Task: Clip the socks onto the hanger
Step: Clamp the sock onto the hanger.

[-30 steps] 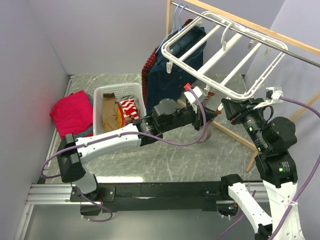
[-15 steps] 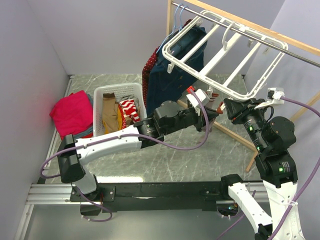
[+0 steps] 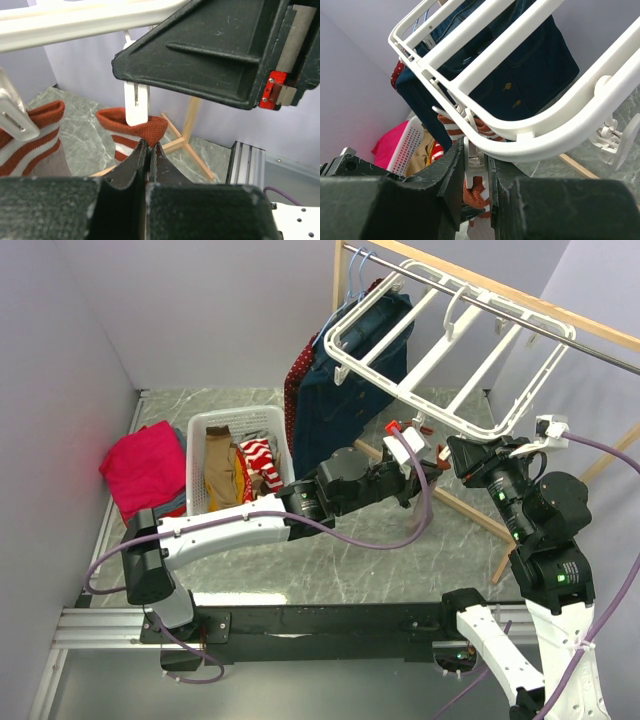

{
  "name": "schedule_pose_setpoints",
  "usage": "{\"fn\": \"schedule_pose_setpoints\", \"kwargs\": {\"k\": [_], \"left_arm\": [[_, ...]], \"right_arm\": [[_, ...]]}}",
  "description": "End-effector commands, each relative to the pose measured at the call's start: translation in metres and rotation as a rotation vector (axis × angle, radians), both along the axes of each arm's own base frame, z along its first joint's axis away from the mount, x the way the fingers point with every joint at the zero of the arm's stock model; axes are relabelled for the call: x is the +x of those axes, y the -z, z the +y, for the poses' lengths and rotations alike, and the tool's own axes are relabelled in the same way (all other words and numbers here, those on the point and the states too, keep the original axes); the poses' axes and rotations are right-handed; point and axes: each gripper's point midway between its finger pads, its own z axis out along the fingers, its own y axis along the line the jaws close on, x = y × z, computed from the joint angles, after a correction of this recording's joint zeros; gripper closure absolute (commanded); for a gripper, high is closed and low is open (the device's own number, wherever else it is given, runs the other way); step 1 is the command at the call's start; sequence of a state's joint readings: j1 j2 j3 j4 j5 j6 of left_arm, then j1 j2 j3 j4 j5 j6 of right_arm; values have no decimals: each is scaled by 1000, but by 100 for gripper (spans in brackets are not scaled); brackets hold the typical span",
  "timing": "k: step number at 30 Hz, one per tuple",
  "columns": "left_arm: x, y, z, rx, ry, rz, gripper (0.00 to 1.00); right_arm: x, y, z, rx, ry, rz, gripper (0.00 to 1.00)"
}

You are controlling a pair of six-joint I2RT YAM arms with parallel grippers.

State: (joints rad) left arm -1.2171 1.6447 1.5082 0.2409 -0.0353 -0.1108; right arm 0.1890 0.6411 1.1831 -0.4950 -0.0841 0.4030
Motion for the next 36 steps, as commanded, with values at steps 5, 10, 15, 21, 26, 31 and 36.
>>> {"fn": "schedule_pose_setpoints", "kwargs": {"k": [5, 10, 15, 21, 26, 31, 36], "left_arm": [[2, -48, 3, -89, -34, -79, 98], [4, -50, 8, -89, -53, -89, 98], [8, -47, 9, -75, -71, -103, 97], [11, -53, 11, -80, -94, -118, 97], [7, -55, 9, -91, -71, -109, 96], [-4, -58, 2, -103, -36, -96, 95], [-9, -60, 2, -114, -29, -86, 94]], "right_arm": [[4, 4, 0, -1, 5, 9, 94], [4, 9, -2, -12, 16, 17, 94], [4, 8, -1, -10, 8, 16, 94], [4, 9, -8, -22, 43, 24, 94], [5, 10, -3, -13, 22, 20, 94], [5, 9, -5, -5, 34, 13, 94], [4, 9, -7, 0, 45, 6, 94]]}}
